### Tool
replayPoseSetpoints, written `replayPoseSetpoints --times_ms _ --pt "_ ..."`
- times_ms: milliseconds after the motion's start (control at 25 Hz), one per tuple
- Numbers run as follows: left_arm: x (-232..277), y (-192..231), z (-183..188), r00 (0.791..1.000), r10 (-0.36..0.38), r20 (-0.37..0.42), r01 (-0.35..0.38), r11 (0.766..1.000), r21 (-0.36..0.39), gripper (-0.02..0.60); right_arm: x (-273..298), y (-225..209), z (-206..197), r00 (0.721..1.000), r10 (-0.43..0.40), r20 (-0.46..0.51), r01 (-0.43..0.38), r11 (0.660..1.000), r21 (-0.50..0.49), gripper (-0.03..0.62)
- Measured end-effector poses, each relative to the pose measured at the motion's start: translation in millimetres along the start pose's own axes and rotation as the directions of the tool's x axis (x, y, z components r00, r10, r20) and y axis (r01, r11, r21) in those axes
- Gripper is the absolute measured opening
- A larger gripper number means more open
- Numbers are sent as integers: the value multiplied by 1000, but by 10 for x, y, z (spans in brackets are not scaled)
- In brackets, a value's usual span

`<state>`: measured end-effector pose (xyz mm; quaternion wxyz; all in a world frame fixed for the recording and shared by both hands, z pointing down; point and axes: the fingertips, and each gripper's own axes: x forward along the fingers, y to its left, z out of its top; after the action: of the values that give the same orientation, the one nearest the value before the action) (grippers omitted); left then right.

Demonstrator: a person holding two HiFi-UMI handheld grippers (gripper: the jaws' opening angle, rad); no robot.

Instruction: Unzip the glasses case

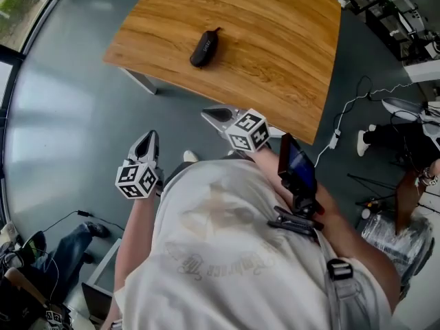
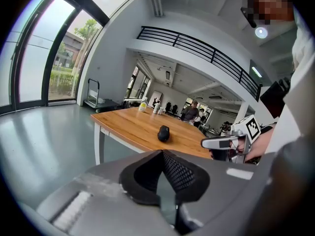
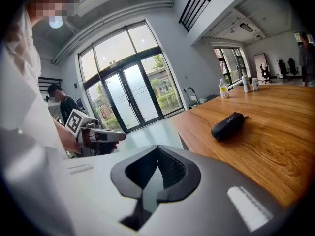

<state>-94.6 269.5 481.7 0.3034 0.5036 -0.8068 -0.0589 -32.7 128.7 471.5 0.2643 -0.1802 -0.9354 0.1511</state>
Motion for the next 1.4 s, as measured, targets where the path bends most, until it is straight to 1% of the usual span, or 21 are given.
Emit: replayPoseSetpoints --times_ms 160,240,360,440,600,800,1120,1280,1400 --pt "85 125 80 998 -62 -21 62 998 2 3 54 -67 72 997 -77 17 77 996 39 8" --pt "98 169 118 996 -87 -37 88 996 12 3 102 -64 128 994 -102 36 100 993 63 9" --pt "113 216 124 993 -102 -57 103 995 15 3 144 -60 203 989 -131 68 126 989 78 8" --pt "152 211 75 990 -114 -80 116 993 12 3 128 -87 194 986 -148 71 142 987 77 8" --pt "387 276 3 981 -136 -135 140 990 15 3 164 -298 134 983 -173 61 167 981 98 9" --pt "830 281 215 977 -148 -156 154 988 29 3 307 -710 124 982 -182 57 173 974 144 9" --pt "1490 212 665 961 -175 -213 200 975 101 3 597 -1144 416 990 -116 75 106 987 125 9" --pt "1804 68 818 953 -198 -229 228 967 111 3 533 -1441 487 986 -148 78 136 981 137 8" --pt "2008 -17 837 936 -228 -268 269 955 126 5 465 -1611 550 977 -191 94 174 971 164 8"
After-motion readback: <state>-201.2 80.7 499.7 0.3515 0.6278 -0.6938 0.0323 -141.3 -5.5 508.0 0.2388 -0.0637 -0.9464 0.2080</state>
